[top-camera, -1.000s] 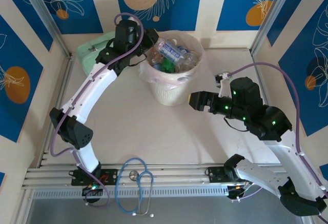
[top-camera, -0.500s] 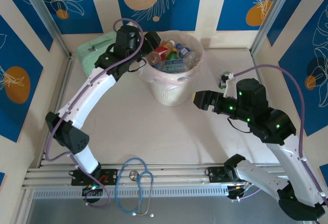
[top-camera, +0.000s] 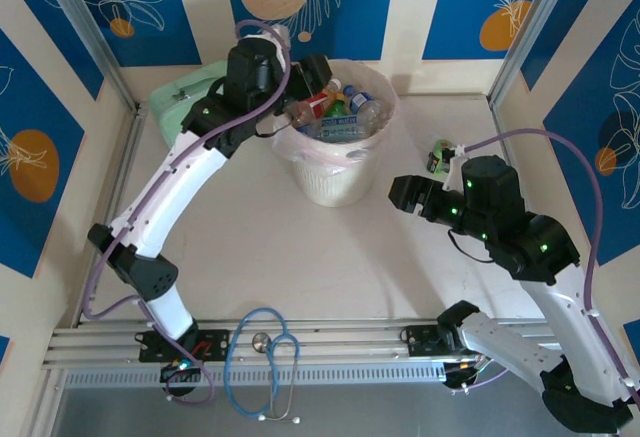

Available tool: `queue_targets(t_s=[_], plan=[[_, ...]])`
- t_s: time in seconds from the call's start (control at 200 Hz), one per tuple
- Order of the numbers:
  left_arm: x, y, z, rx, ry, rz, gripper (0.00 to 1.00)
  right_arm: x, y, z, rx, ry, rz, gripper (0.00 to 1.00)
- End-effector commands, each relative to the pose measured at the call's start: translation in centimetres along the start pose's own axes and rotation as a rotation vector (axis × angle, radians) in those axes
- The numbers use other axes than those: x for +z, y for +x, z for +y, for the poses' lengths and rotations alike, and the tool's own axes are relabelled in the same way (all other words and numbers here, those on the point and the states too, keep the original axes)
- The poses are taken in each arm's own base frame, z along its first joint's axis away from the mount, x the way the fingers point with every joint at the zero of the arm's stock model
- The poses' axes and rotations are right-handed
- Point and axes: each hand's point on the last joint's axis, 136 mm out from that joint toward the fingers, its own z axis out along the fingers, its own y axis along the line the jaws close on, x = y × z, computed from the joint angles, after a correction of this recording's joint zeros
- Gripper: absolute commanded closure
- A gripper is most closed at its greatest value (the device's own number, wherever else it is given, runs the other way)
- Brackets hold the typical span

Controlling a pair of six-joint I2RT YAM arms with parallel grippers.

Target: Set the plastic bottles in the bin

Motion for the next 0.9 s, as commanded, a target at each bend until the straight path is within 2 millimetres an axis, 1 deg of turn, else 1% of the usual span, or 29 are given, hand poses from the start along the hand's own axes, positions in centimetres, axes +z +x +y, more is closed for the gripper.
queue_targets(t_s=[0.0, 0.045, 0.075, 0.115, 0.165, 0.17, 0.215, 0.23, 0.255, 0.265, 0.285, 0.295, 0.34, 0.38, 0.42, 0.455, 0.525, 0.56, 0.605, 0.68, 0.78, 0.825, 0.895], plan=[[-2.2, 1.9, 1.4, 0.185, -0.062, 0.026, 0.22, -0.9, -0.8, -4.9, 0.025, 0.232, -0.117, 0.11], [-3.5, 2.1, 3.3, 0.226, -0.117, -0.007, 0.14, -0.6, -0.9, -6.0, 0.0, 0.277, -0.134, 0.04], [-4.5, 2.1, 4.6, 0.254, -0.16, -0.036, 0.08, -0.3, -0.9, -6.7, -0.02, 0.303, -0.138, 0.02], [-5.9, 2.2, 6.9, 0.284, -0.237, -0.072, 0.0, 0.0, -1.0, -7.7, -0.035, 0.346, -0.147, 0.0], [-7.9, 2.3, 9.9, 0.319, -0.332, -0.117, 0.0, 0.5, -1.0, -9.1, -0.038, 0.399, -0.158, 0.01], [-8.1, 2.2, 10.0, 0.322, -0.335, -0.123, 0.0, 0.6, -1.0, -9.2, -0.039, 0.403, -0.158, 0.01], [-9.9, 2.6, 13.5, 0.353, -0.457, -0.159, 0.0, 1.2, -1.1, -10.4, -0.036, 0.44, -0.165, 0.0], [-10.5, 2.5, 14.3, 0.362, -0.488, -0.176, 0.0, 1.4, -0.9, -10.9, -0.022, 0.457, -0.167, 0.01], [-11.3, 2.9, 16.2, 0.381, -0.552, -0.193, 0.0, 2.0, -0.2, -12.2, 0.018, 0.494, -0.165, 0.02], [-11.6, 3.0, 16.8, 0.39, -0.568, -0.202, 0.0, 2.2, 0.1, -12.7, 0.039, 0.51, -0.165, 0.06], [-12.0, 3.3, 17.9, 0.41, -0.595, -0.214, 0.0, 2.6, 0.6, -13.8, 0.08, 0.541, -0.18, 0.16], [-12.3, 3.5, 18.5, 0.419, -0.609, -0.22, 0.0, 2.8, 0.7, -14.2, 0.089, 0.554, -0.196, 0.19], [-13.1, 4.2, 21.1, 0.477, -0.693, -0.239, 0.0, 3.4, 0.5, -15.6, 0.105, 0.58, -0.277, 0.2], [-13.9, 5.2, 23.7, 0.503, -0.792, -0.258, 0.0, 4.4, 0.2, -15.5, 0.044, 0.536, -0.316, 0.21], [-13.9, 6.4, 25.7, 0.558, -0.828, -0.257, 0.0, 5.2, -0.3, -15.4, -0.009, 0.498, -0.36, 0.21], [-14.1, 7.1, 27.5, 0.559, -0.855, -0.265, 0.0, 5.4, -0.9, -15.8, -0.015, 0.51, -0.413, 0.2], [-14.5, 8.5, 31.0, 0.504, -0.905, -0.25, 0.0, 6.1, -1.5, -17.7, -0.016, 0.607, -0.468, 0.2], [-14.6, 9.0, 32.4, 0.489, -0.934, -0.235, 0.0, 6.5, -1.6, -18.7, -0.019, 0.665, -0.482, 0.19], [-14.4, 9.6, 33.7, 0.51, -0.968, -0.217, 0.0, 7.3, -1.5, -19.9, -0.034, 0.729, -0.487, 0.17], [-13.7, 10.3, 35.5, 0.554, -1.003, -0.216, 0.0, 8.8, -1.6, -21.2, -0.094, 0.794, -0.492, 0.16], [-12.6, 11.7, 37.7, 0.592, -1.006, -0.205, 0.0, 9.0, -1.4, -23.8, -0.115, 0.928, -0.53, 0.16], [-12.3, 12.6, 39.0, 0.597, -1.02, -0.189, 0.0, 9.4, -1.2, -24.8, -0.116, 0.949, -0.524, 0.16], [-12.1, 14.0, 41.0, 0.581, -1.031, -0.169, 0.0, 10.7, -0.8, -26.3, -0.118, 0.957, -0.488, 0.18]])
